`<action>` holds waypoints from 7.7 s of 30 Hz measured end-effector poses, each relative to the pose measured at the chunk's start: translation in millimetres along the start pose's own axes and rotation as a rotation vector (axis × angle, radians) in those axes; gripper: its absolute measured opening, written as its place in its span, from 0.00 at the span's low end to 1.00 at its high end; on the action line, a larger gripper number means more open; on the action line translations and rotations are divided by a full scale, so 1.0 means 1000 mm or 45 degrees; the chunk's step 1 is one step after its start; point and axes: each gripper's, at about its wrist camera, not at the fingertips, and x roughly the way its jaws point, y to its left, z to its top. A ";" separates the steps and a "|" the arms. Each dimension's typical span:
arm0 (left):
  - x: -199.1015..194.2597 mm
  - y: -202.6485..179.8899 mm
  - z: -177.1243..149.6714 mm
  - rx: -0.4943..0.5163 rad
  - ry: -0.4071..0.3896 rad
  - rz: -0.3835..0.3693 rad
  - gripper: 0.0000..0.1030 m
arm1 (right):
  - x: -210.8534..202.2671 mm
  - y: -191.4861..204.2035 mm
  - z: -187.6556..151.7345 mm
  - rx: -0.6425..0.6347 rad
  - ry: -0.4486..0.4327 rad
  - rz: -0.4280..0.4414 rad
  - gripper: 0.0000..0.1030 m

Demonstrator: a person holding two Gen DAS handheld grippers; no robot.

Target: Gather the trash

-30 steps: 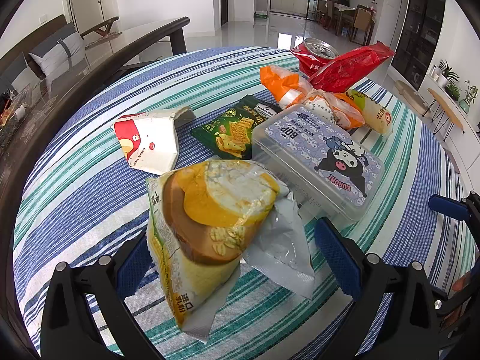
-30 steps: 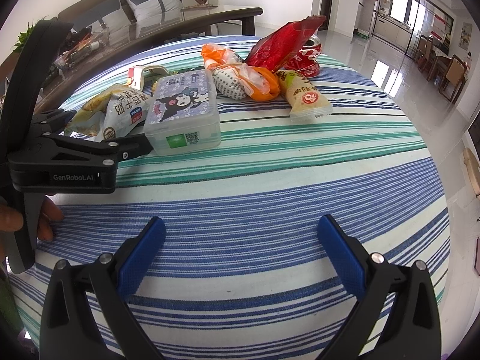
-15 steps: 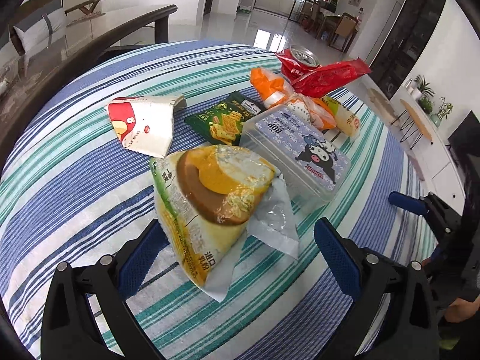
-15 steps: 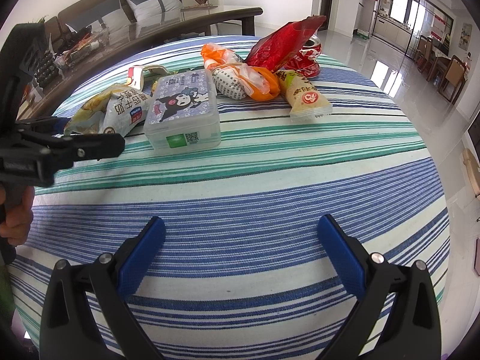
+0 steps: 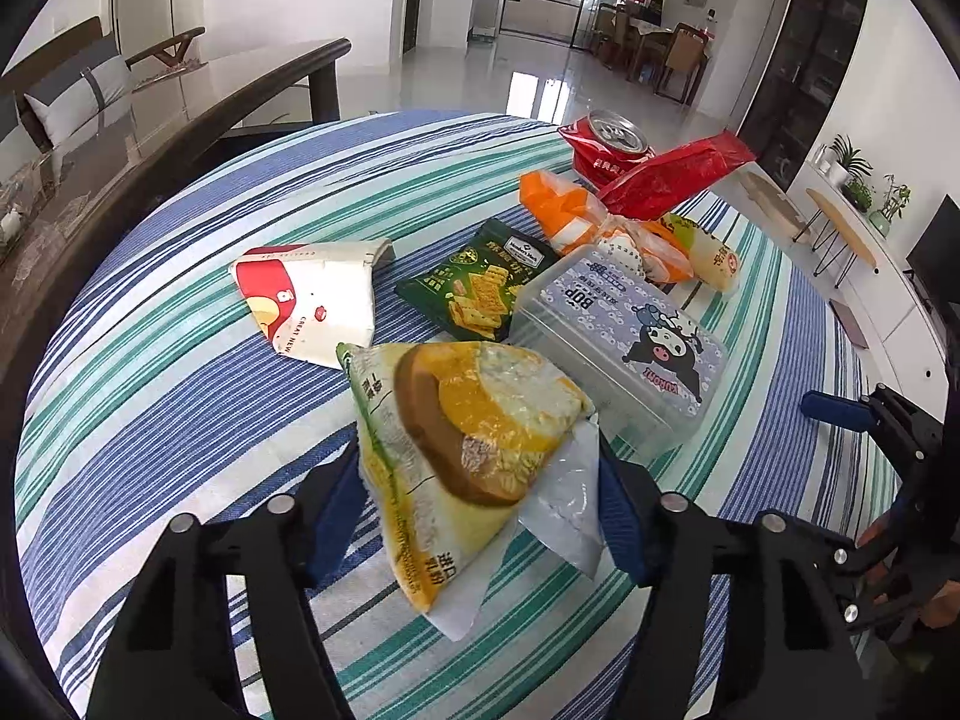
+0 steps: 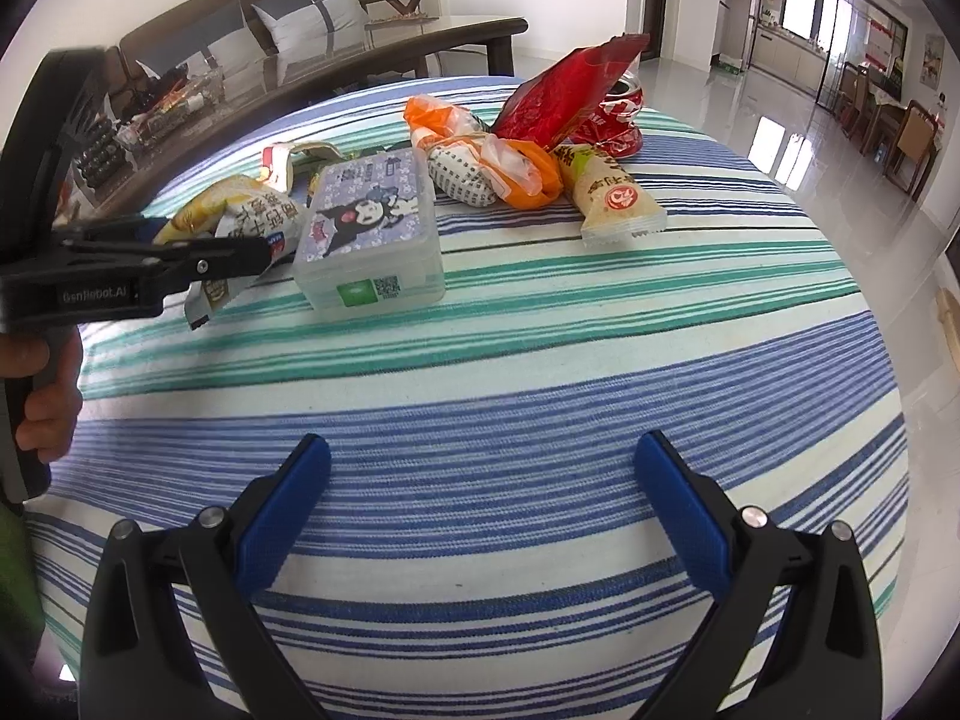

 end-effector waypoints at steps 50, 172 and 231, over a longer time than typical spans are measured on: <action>-0.039 -0.012 -0.025 -0.017 -0.032 -0.059 0.42 | -0.011 0.021 0.054 -0.159 0.178 0.142 0.59; -0.034 -0.020 0.013 -0.352 -0.037 0.334 0.95 | -0.013 -0.055 -0.027 0.051 -0.044 -0.170 0.95; -0.033 0.000 -0.025 -0.060 0.059 0.093 0.32 | -0.011 -0.057 -0.018 0.026 0.003 -0.107 0.95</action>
